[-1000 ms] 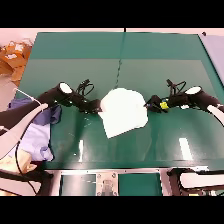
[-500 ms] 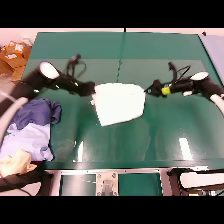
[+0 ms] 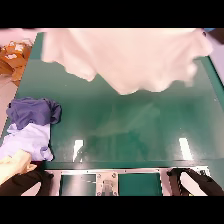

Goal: Fold the shirts.

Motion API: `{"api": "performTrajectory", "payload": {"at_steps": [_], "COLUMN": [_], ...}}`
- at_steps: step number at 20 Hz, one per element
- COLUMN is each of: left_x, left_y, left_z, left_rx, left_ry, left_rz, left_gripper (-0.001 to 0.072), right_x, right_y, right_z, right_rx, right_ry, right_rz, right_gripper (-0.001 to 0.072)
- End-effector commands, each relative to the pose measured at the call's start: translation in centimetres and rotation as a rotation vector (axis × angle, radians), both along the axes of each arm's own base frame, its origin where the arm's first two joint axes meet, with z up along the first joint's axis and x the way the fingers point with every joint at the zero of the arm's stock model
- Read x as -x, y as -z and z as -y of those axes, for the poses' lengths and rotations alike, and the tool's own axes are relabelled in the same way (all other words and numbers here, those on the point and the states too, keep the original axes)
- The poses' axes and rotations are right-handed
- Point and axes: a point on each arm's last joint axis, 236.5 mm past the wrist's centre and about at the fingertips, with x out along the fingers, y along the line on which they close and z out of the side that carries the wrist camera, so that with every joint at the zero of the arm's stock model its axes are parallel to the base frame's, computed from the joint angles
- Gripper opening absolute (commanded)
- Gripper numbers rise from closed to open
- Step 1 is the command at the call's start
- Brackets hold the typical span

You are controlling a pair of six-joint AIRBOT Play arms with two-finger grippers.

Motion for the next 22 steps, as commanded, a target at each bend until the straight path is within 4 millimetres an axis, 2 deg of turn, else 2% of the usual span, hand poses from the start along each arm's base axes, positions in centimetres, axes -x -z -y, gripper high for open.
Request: {"api": "performTrajectory", "payload": {"at_steps": [1,2,4,6,7,8,10,11,13,15,16,17,18,19,21,22], "left_x": [4.1,3.9,2.3,-0.3,-1.6,-3.1,-5.2,-6.1,-6.9,-6.5,-6.1,-5.7,-5.6,-5.6,-6.1,-6.0], "left_y": [-3.6,-3.0,-0.9,3.1,6.1,10.0,18.1,22.8,31.5,38.9,41.9,43.9,45.4,46.5,47.8,47.9], "left_z": [-1.1,-1.0,-1.0,-0.7,-0.3,0.1,0.7,1.0,1.4,1.6,1.4,1.6,1.7,1.9,1.9,1.9], "left_rx": [-0.042,-0.057,-0.091,-0.134,-0.156,-0.180,-0.220,-0.228,-0.228,-0.243,-0.254,-0.258,-0.263,-0.266,-0.265,-0.268], "left_ry": [0.020,0.025,0.011,0.006,0.009,0.015,0.017,0.012,-0.001,-0.006,-0.012,-0.007,0.005,0.014,0.001,0.003], "left_rz": [0.114,0.102,0.057,-0.046,-0.120,-0.214,-0.399,-0.496,-0.663,-0.806,-0.873,-0.920,-0.951,-0.968,-0.984,-0.987], "left_gripper": [0.0023,0.0023,0.0024,0.0024,0.0024,0.0024,0.0024,0.0024,0.0024,0.0024,0.0024,0.0024,0.0024,0.0025,0.0030,0.0272], "right_x": [5.9,5.9,3.9,0.7,-1.3,-3.2,-7.3,-9.0,-11.9,-13.3,-13.6,-13.7,-13.8,-14.0,-14.7,-14.5], "right_y": [-5.5,-5.4,-3.8,-0.4,2.5,5.6,13.7,17.8,26.2,33.2,36.1,38.0,39.1,39.1,37.0,35.3], "right_z": [-0.5,-0.3,0.3,0.3,-0.1,-0.7,-2.9,-3.9,-5.9,-7.4,-8.0,-8.2,-8.0,-7.2,-4.0,-1.8], "right_rx": [0.050,0.057,0.044,0.027,0.024,0.023,0.013,0.010,0.005,0.013,0.016,0.015,0.008,-0.006,-0.069,-0.102], "right_ry": [0.058,0.068,0.075,0.044,0.012,-0.022,-0.077,-0.084,-0.082,-0.093,-0.095,-0.094,-0.084,-0.059,0.011,0.038], "right_rz": [0.173,0.174,0.114,0.007,-0.067,-0.138,-0.291,-0.363,-0.512,-0.646,-0.701,-0.742,-0.773,-0.785,-0.802,-0.808], "right_gripper": [0.0013,0.0013,0.0013,0.0013,0.0013,0.0014,0.0014,0.0014,0.0014,0.0014,0.0014,0.0014,0.0014,0.0035,0.0293,0.0293]}}
